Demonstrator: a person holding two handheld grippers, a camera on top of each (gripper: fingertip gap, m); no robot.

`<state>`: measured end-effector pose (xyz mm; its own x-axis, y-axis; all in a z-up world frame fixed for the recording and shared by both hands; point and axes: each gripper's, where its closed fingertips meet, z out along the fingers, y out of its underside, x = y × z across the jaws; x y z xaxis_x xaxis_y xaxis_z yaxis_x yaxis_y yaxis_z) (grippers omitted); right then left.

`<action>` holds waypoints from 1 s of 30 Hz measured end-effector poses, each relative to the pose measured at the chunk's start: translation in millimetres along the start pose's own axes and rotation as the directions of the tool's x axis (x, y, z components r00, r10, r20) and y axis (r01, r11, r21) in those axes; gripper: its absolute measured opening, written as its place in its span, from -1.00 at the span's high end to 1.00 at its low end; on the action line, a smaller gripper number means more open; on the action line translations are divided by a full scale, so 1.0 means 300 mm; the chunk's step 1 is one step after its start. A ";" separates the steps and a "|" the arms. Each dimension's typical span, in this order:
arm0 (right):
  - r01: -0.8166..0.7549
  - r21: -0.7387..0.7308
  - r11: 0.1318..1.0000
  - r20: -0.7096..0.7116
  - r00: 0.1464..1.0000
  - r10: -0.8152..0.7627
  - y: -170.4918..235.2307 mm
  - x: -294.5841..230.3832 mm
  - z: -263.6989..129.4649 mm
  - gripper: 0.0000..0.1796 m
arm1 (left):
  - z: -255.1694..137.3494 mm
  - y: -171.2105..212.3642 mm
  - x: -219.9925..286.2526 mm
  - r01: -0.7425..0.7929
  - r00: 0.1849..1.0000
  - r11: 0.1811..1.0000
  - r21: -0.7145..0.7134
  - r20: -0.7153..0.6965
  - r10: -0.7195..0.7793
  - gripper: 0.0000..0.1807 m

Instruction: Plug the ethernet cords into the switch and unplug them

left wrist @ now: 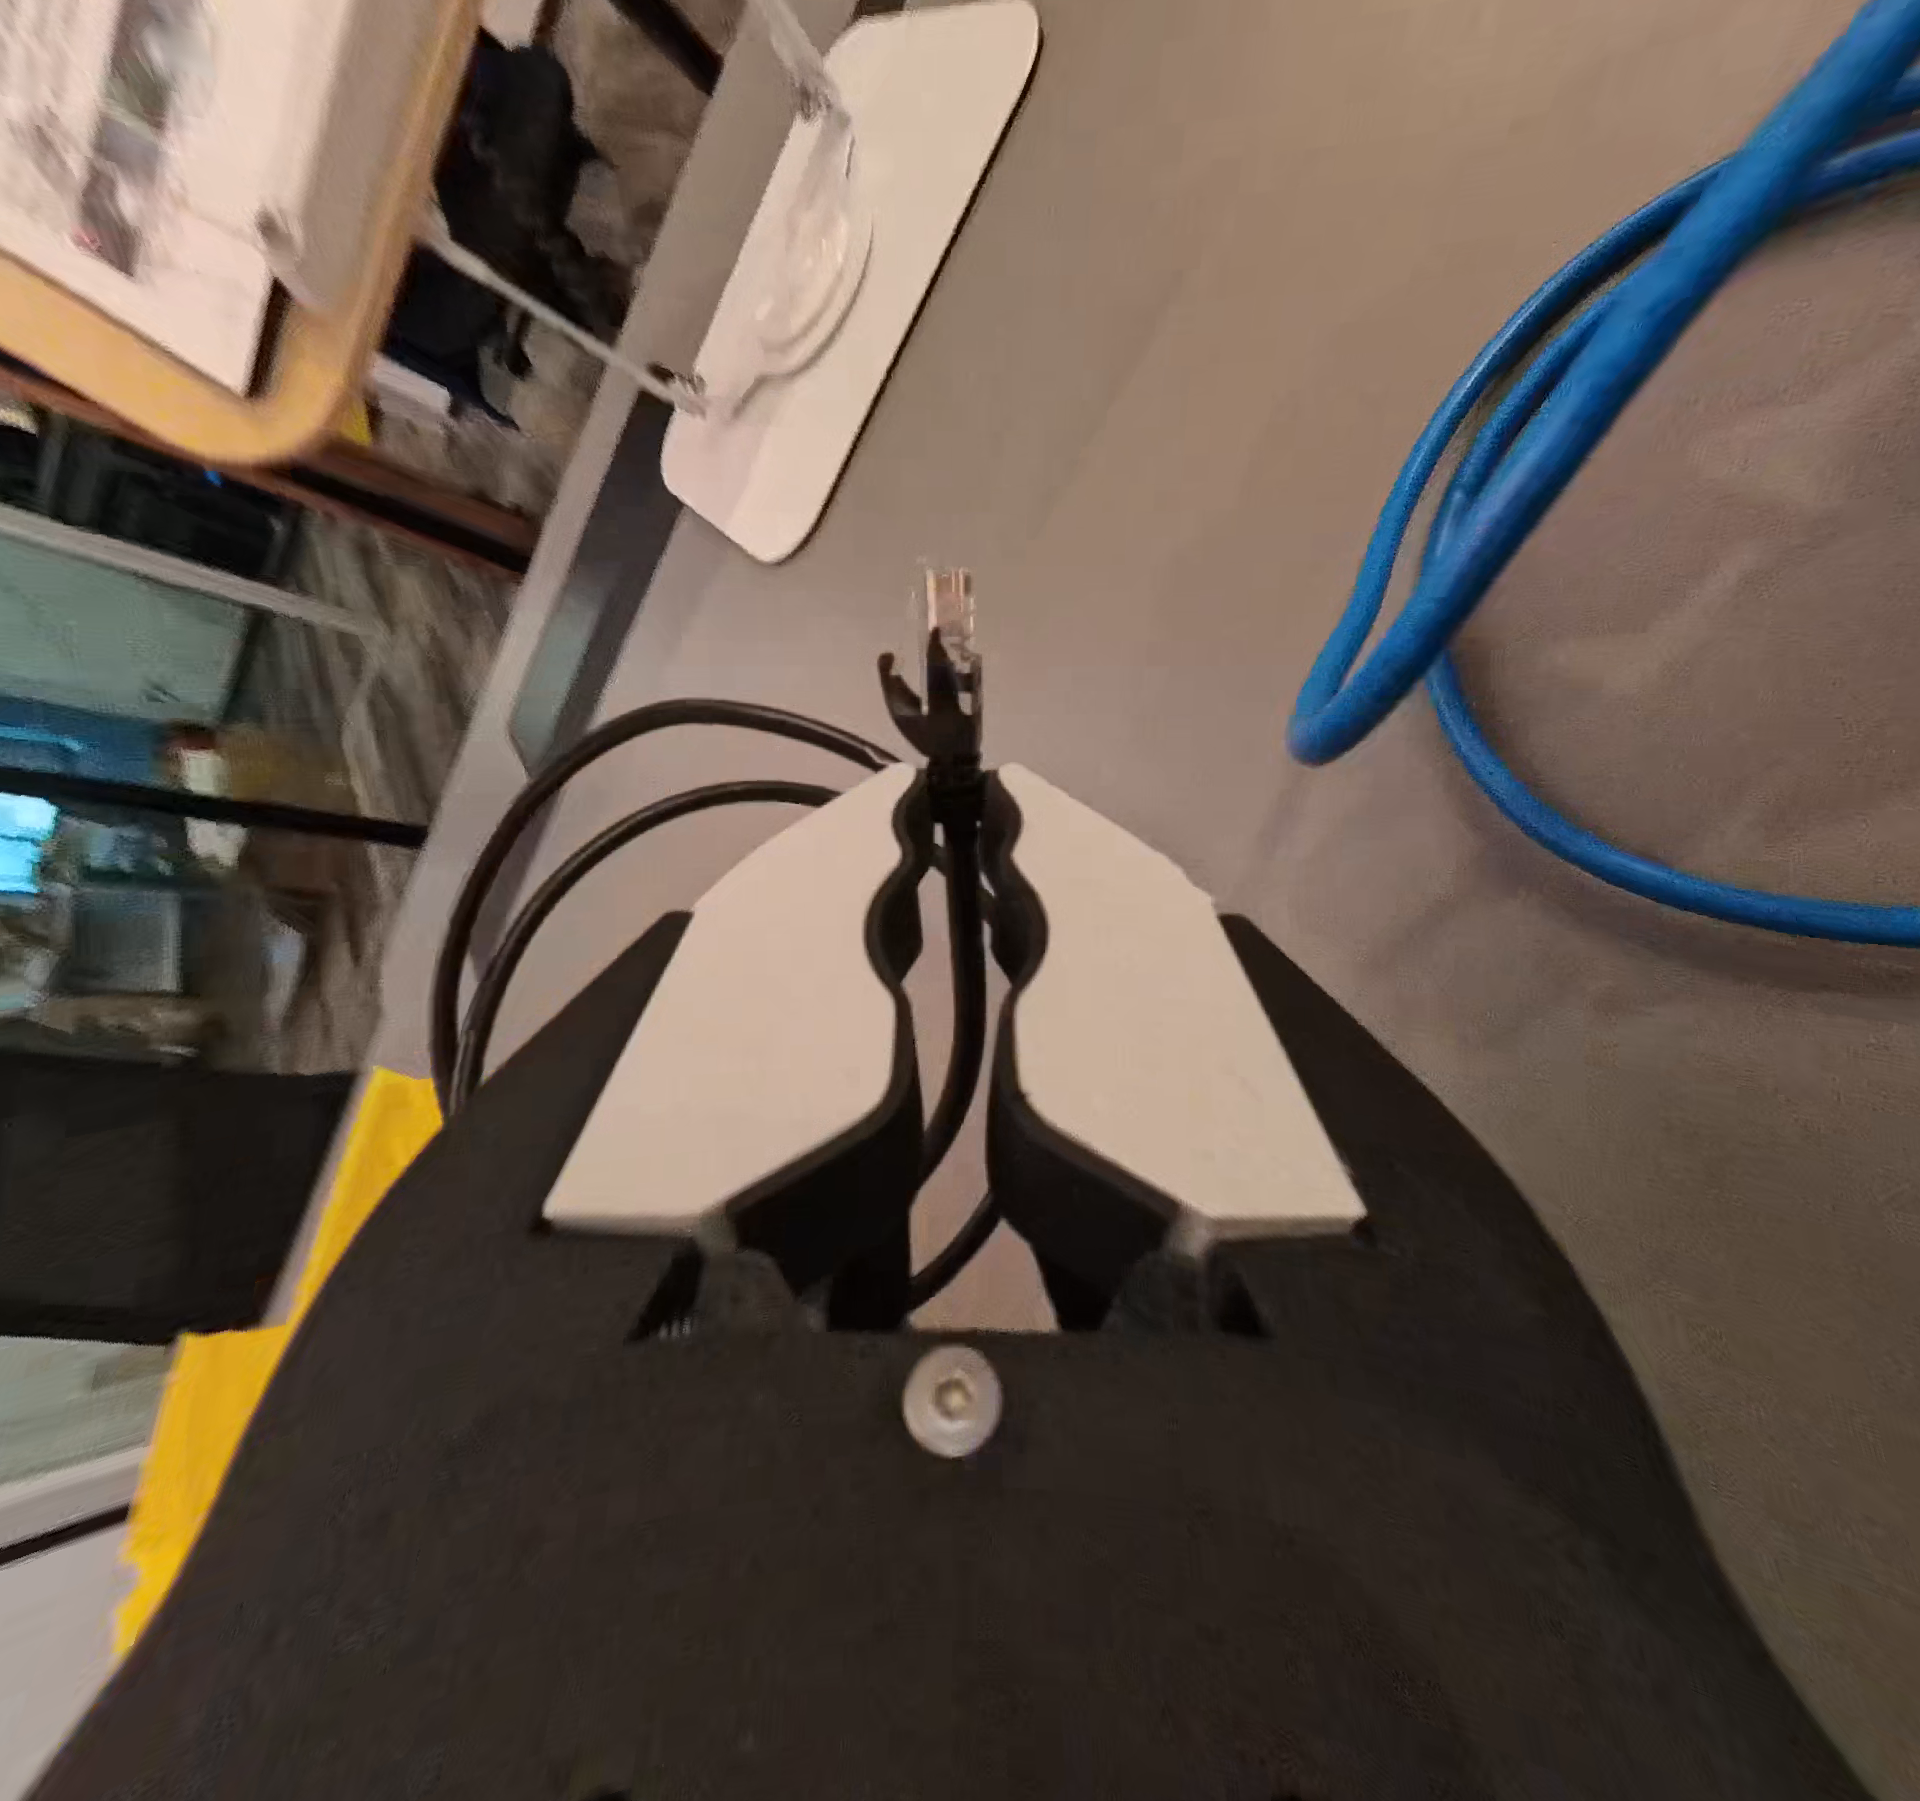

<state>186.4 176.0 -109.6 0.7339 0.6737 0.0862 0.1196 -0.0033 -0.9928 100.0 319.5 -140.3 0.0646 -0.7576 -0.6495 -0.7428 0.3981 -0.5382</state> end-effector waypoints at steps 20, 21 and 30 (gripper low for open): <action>-0.011 -0.070 0.998 0.003 1.000 0.012 0.041 0.003 0.007 0.30 | 0.158 0.104 0.168 -0.436 0.898 0.886 -0.158 -0.133 0.419 0.88; -0.012 -0.072 0.997 0.006 1.000 0.012 0.043 0.001 0.008 0.30 | 0.161 0.124 0.181 -0.433 0.899 0.885 -0.169 -0.142 0.413 0.87; -0.013 -0.081 0.997 0.009 1.000 0.014 0.049 0.001 0.005 0.30 | 0.091 0.131 0.233 -0.272 0.930 0.953 -0.131 -0.290 0.226 0.72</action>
<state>187.3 177.3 -124.2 0.7296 0.6801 0.0715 0.1635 -0.0720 -0.9839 93.6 296.3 -221.4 -0.3012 -0.7648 -0.5696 -0.8129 0.5182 -0.2659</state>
